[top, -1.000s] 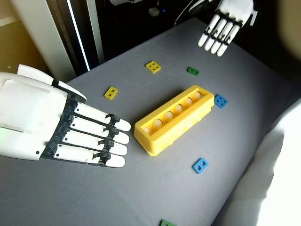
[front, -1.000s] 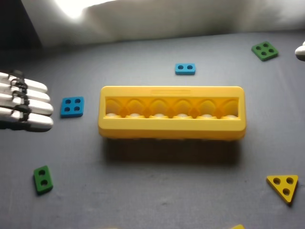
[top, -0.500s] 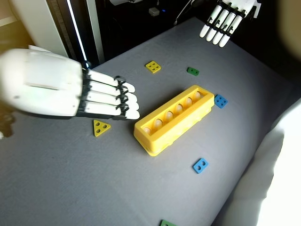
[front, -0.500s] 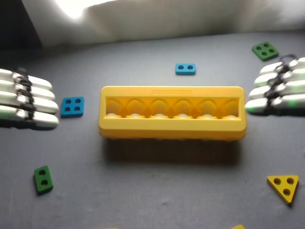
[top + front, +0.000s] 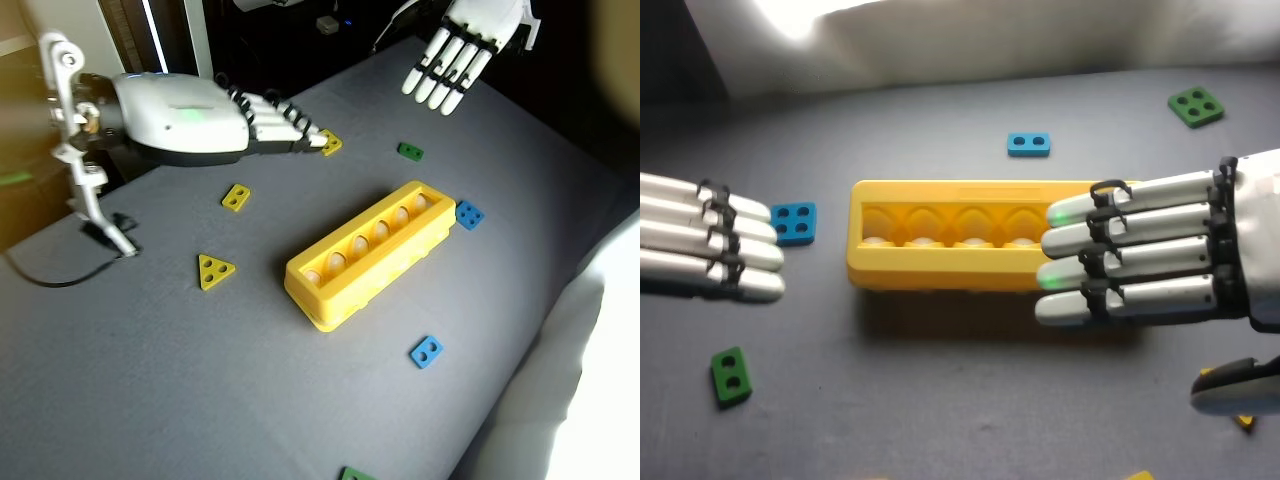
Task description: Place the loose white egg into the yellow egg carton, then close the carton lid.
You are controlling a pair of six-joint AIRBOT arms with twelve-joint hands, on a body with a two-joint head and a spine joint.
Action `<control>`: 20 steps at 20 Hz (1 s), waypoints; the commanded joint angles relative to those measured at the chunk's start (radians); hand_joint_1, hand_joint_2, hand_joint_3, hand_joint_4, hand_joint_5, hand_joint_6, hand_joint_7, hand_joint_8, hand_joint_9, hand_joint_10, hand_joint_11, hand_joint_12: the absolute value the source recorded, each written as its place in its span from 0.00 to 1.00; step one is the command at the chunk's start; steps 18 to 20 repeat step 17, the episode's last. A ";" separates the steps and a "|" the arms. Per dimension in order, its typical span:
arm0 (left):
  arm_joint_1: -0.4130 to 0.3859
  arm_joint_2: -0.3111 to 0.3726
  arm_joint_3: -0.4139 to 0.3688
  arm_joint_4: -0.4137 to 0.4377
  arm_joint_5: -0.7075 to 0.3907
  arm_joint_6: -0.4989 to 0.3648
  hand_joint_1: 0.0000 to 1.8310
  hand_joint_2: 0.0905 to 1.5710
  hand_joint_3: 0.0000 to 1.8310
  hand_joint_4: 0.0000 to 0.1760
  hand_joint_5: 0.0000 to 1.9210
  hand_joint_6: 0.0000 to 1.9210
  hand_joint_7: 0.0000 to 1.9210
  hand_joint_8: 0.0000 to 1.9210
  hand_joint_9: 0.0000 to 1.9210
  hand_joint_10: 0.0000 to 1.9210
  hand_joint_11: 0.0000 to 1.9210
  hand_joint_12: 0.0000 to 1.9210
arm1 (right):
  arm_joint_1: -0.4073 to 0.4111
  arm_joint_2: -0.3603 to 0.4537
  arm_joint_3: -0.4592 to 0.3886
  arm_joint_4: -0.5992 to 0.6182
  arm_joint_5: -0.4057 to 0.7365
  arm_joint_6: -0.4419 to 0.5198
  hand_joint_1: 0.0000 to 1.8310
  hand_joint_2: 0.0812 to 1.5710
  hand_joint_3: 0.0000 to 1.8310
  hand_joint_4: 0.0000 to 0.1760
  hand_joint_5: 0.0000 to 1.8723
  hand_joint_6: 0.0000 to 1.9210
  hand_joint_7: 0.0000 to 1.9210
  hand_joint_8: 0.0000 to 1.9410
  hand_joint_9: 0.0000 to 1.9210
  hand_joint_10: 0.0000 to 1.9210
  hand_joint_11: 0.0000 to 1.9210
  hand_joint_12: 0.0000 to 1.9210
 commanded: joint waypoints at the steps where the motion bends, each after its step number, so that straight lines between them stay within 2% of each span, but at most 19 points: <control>1: 0.002 0.007 -0.001 -0.088 -0.040 0.005 0.00 0.64 0.00 0.00 0.00 0.00 0.00 0.00 0.00 0.00 0.00 0.00 | -0.001 0.004 0.010 0.075 0.151 -0.016 0.00 0.94 0.00 0.00 0.04 0.00 0.03 0.00 0.01 0.00 0.00 0.01; 4: -0.003 0.013 -0.020 -0.088 -0.007 0.025 0.00 0.64 0.00 0.00 0.00 0.00 0.00 0.00 0.00 0.00 0.00 0.00 | 0.013 -0.010 0.014 0.085 0.193 -0.069 0.00 0.94 0.00 0.00 0.04 0.00 0.04 0.00 0.01 0.00 0.00 0.01; 6: 0.000 0.010 -0.030 -0.088 0.005 0.025 0.00 0.65 0.00 0.00 0.00 0.00 0.00 0.00 0.00 0.00 0.00 0.00 | 0.026 -0.017 0.033 0.178 0.236 -0.075 0.00 0.93 0.00 0.00 0.04 0.00 0.04 0.00 0.01 0.00 0.00 0.01; 7: 0.003 0.006 -0.032 -0.088 0.012 0.026 0.00 0.65 0.00 0.00 0.00 0.00 0.00 0.00 0.00 0.00 0.00 0.00 | 0.045 -0.014 0.041 0.146 0.259 -0.017 0.00 0.93 0.00 0.00 0.04 0.00 0.03 0.00 0.01 0.00 0.00 0.01; 10: 0.001 0.004 -0.026 -0.090 0.017 0.030 0.00 0.65 0.00 0.00 0.00 0.00 0.00 0.00 0.00 0.00 0.00 0.00 | 0.053 -0.025 0.075 0.100 0.273 -0.131 0.00 0.93 0.00 0.00 0.05 0.00 0.04 0.00 0.02 0.00 0.01 0.02; 20: 0.006 0.007 -0.021 -0.099 0.009 0.030 0.00 0.66 0.00 0.00 0.00 0.00 0.00 0.00 0.00 0.00 0.00 0.00 | 0.057 -0.024 0.070 0.102 0.266 -0.130 0.00 0.93 0.00 0.00 0.05 0.00 0.04 0.00 0.02 0.00 0.01 0.02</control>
